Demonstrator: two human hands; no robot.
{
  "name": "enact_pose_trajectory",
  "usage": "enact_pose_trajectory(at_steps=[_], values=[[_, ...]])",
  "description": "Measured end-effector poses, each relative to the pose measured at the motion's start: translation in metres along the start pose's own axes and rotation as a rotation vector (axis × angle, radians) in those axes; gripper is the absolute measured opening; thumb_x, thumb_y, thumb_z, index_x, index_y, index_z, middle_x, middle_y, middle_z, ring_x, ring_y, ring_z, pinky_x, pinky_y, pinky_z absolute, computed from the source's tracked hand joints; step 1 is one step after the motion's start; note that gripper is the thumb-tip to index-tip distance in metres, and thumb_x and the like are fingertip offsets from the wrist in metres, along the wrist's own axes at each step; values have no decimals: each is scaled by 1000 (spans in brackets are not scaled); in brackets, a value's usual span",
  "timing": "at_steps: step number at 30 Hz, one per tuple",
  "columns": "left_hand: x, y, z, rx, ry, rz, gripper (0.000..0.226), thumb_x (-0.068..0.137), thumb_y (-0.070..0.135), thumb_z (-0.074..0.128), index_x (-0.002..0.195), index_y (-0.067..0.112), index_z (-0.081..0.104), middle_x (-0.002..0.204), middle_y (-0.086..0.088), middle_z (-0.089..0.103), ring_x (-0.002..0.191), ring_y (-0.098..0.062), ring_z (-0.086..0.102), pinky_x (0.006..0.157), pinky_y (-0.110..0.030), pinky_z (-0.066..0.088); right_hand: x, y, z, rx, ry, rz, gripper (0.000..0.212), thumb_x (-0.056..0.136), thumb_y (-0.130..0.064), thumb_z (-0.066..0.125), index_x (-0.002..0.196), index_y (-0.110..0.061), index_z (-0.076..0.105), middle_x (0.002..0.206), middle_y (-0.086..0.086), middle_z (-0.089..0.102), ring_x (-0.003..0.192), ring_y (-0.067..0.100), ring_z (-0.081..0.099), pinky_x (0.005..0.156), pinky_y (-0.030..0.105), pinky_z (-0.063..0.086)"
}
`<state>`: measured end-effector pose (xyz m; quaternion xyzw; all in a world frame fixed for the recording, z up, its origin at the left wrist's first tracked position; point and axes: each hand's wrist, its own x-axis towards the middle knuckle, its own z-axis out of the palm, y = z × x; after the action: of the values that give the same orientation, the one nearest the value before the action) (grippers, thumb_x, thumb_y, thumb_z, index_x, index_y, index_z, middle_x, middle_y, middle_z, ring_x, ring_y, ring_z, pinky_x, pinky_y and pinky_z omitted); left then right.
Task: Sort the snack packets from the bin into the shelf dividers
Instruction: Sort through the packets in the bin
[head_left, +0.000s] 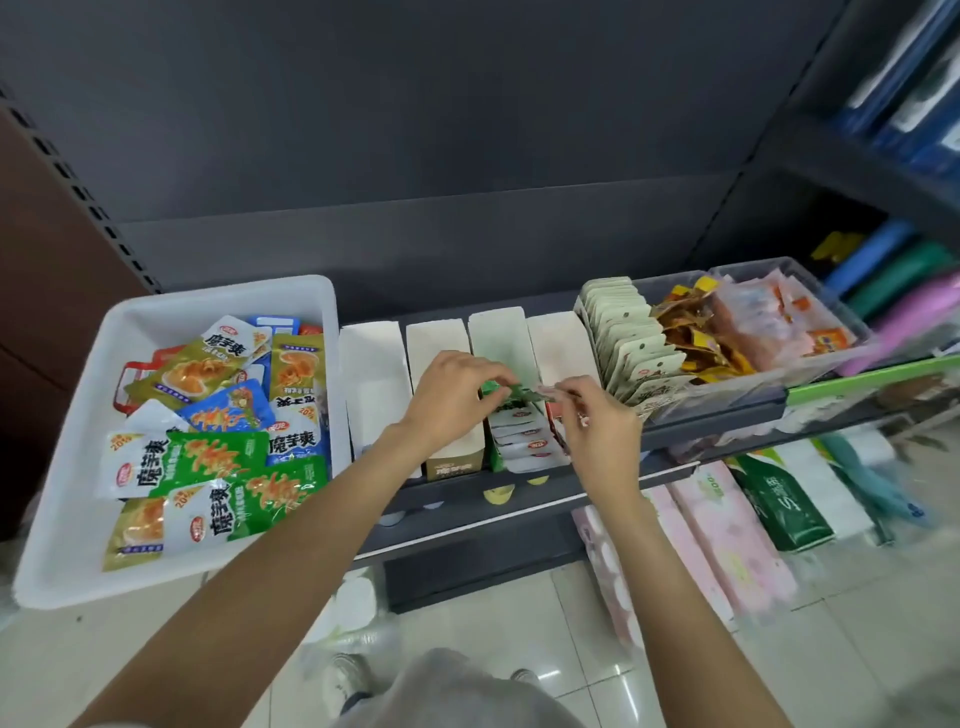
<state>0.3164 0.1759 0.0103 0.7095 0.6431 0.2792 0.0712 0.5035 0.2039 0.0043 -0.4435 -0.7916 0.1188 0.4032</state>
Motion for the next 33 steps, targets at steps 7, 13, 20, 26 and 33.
enact_pose_trajectory(at_steps=[7,13,20,26,33], values=[[-21,-13,-10,68,-255,-86,29,92,31,57,120,27,62,120,5,64,114,-17,52,98,-31,36,2,6,32,-275,-324,-152,30,70,5,71,96,-10,74,102,12,69,95,34,62,80,43,55],[-91,-33,-67,-154,276,-364,19,91,25,60,108,20,66,95,11,67,90,-6,59,79,-25,49,10,-66,27,101,-463,-137,38,89,-3,55,124,-18,61,119,3,64,106,20,58,92,30,47],[-195,-121,-124,161,-3,-727,46,74,37,77,115,20,63,106,0,65,102,-23,56,86,-38,47,13,-175,92,84,-928,-437,27,95,-23,53,121,-19,61,121,0,63,107,17,57,82,32,47],[-219,-144,-126,262,-206,-748,62,70,43,78,125,30,53,125,3,53,118,-21,47,100,-39,41,-2,-214,171,-206,-1140,-630,47,83,-29,70,123,-13,51,117,7,59,107,25,55,85,39,48],[-220,-148,-125,171,-18,-754,42,77,29,74,117,25,60,113,-2,57,100,-25,58,81,-34,47,-6,-224,198,-262,-1194,-600,56,73,-34,78,117,-14,50,102,4,62,92,23,61,81,37,50]])
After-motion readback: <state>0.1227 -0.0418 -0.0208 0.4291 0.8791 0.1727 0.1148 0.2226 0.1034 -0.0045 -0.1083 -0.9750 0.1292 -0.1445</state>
